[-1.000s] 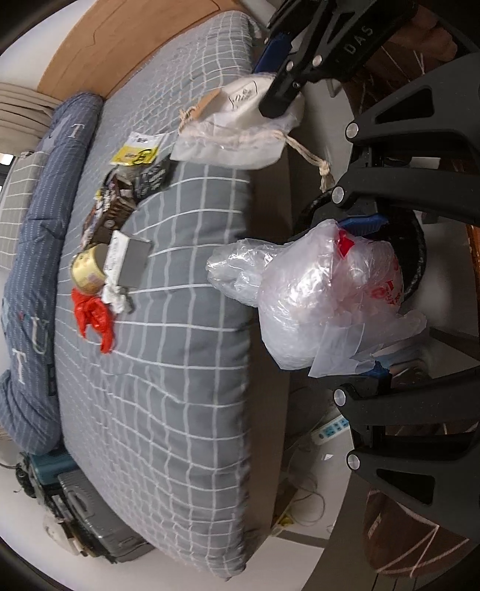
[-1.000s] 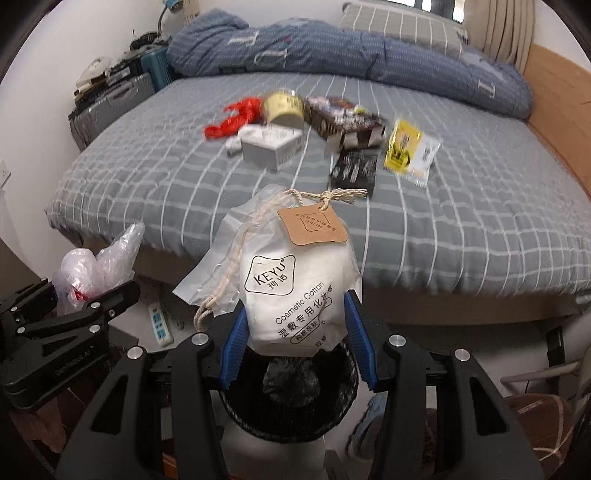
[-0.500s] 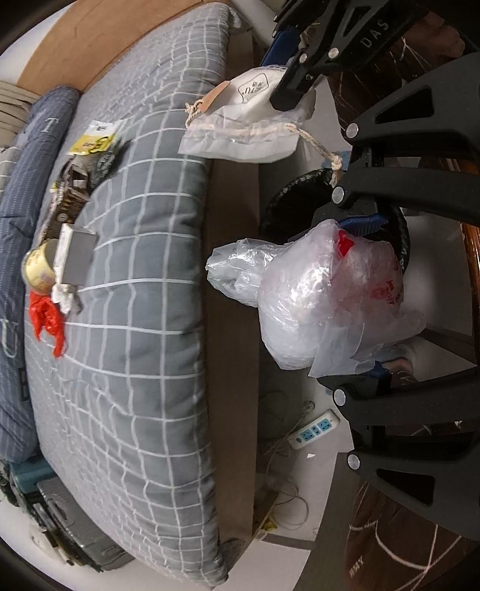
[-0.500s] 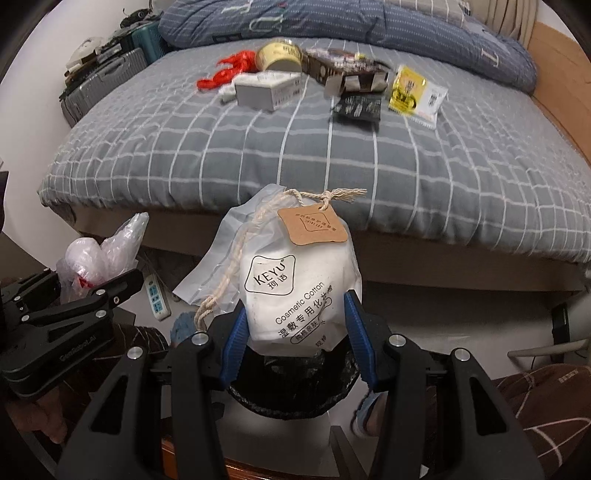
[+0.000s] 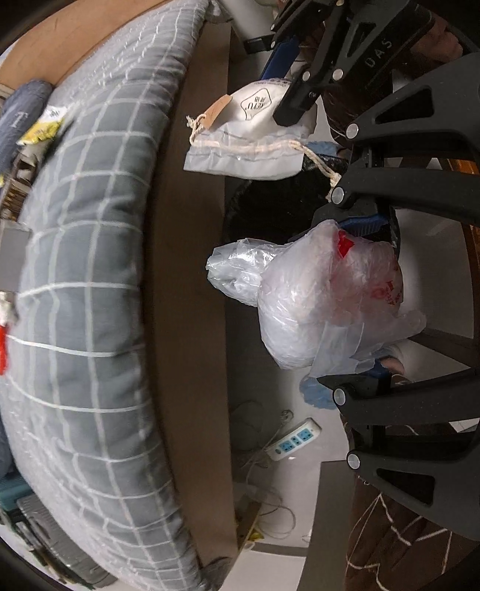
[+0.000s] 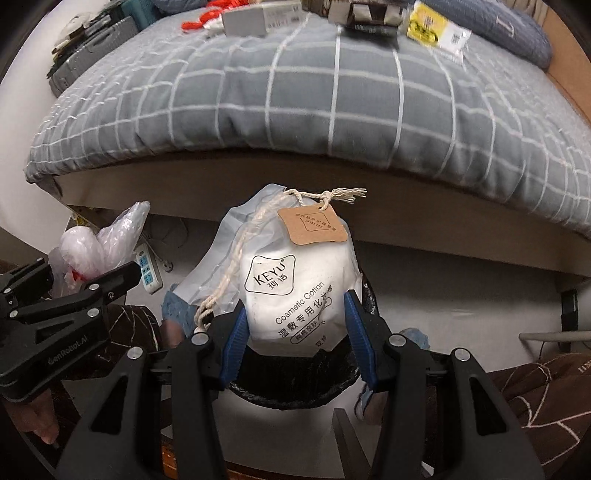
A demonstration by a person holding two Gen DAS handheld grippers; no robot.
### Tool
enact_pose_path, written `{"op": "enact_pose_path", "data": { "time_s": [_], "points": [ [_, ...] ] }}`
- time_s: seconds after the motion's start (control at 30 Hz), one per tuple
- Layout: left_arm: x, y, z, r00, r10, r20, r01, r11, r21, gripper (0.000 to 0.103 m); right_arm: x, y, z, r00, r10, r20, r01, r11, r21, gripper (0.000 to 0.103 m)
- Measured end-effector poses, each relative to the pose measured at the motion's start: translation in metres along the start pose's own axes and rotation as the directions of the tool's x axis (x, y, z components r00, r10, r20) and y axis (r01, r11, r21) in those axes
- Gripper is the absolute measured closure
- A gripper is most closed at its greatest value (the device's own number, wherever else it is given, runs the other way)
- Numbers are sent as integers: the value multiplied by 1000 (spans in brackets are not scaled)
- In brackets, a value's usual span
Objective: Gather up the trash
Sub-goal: 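Open the right tool over the black bin while the left tool releases the clear bag into it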
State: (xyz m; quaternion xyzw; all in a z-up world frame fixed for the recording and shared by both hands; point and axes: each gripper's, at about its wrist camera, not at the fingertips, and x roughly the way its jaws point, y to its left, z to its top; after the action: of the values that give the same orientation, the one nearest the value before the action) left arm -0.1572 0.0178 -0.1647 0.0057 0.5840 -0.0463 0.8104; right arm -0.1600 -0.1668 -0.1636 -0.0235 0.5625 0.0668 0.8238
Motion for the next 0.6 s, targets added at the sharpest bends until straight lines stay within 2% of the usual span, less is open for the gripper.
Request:
{"op": "enact_pose_path", "data": {
  "time_s": [0.23, 0.6],
  "points": [
    [28, 10, -4, 998, -12, -65, 10, 1000, -28, 53, 26, -1, -3, 999, -8, -49, 8, 1000, -1, 55],
    [31, 17, -6, 997, 3, -74, -7, 999, -52, 53, 45, 17, -4, 996, 21, -87, -24, 999, -30, 54]
  ]
}}
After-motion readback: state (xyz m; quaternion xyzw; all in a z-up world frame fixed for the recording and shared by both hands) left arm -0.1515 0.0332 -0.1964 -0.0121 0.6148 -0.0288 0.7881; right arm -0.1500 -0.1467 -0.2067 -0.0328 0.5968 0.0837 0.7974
